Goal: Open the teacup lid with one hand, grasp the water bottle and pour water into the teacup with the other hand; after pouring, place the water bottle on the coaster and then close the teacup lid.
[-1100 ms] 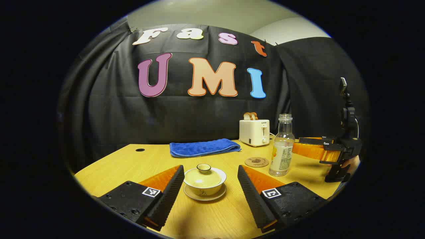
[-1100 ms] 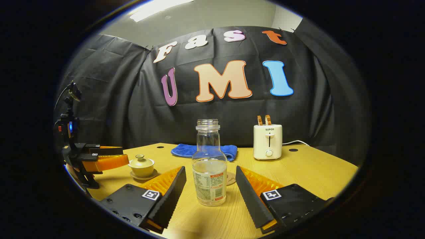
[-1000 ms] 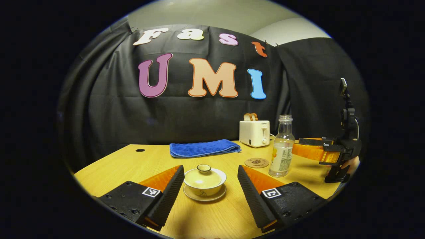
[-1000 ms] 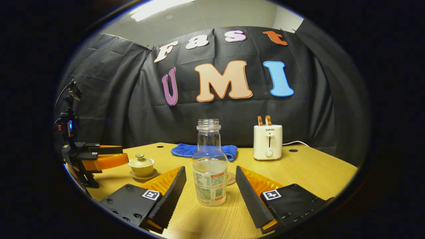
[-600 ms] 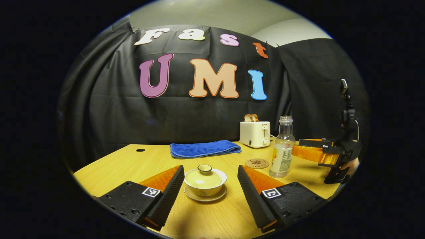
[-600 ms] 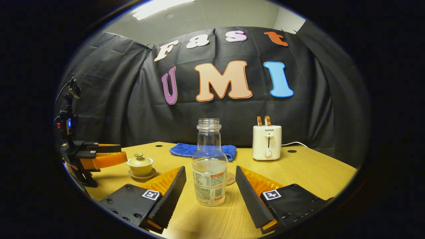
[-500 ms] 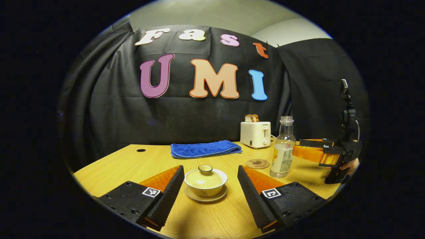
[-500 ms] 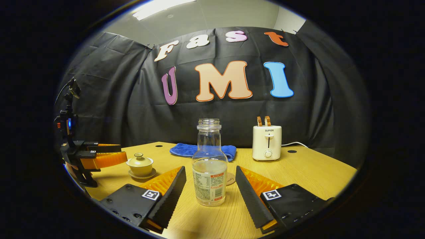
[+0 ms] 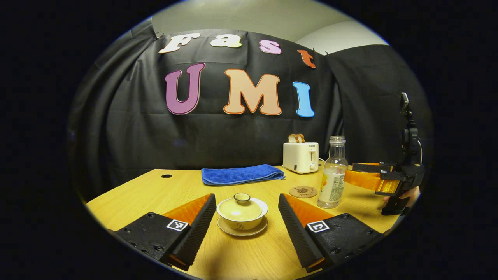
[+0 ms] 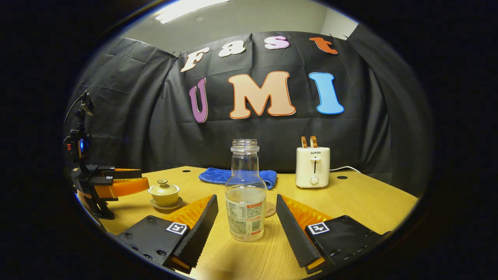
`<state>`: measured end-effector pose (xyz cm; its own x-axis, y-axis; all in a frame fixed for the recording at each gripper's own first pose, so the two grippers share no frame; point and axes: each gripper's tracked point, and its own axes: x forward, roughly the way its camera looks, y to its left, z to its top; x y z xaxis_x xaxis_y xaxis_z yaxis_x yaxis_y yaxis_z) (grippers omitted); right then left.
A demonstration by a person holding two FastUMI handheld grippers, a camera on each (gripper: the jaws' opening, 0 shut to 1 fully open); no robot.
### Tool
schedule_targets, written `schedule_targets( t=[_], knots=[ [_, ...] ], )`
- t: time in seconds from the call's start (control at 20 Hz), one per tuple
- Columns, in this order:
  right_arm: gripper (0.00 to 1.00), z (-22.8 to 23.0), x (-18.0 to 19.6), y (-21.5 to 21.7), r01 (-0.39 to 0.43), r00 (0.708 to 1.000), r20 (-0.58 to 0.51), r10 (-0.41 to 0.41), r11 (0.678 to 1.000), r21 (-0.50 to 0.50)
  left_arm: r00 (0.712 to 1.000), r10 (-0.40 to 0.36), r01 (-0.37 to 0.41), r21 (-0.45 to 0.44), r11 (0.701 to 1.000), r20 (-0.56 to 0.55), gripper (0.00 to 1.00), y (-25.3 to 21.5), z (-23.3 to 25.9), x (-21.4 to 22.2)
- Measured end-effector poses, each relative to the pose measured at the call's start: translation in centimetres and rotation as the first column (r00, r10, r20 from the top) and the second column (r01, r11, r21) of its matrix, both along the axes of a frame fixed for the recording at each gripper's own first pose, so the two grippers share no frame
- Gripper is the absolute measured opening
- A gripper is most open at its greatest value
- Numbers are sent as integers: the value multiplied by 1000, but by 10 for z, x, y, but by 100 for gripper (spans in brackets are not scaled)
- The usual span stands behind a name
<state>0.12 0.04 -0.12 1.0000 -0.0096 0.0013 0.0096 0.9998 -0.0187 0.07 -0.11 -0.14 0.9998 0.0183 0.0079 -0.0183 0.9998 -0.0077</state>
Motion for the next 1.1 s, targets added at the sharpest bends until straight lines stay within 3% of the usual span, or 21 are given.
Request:
schedule_targets(
  t=[0.3, 0.7, 1.1],
  knots=[
    [96, 0, 0, 0, 0, 1000, -1, 0, 1000, 0, 999, -46, 46, 1, 999, 1, 95, -4, -1, 11],
    [95, 0, 1, 2, -9, 1000, -1, 9, 1000, 1, 1000, -19, 19, -2, 1000, -9, 93, 12, -3, 45],
    [95, 0, 0, 3, -13, 1000, -2, 13, 1000, 1, 997, -42, 42, -4, 999, -57, 82, 12, -12, 62]
  ],
)
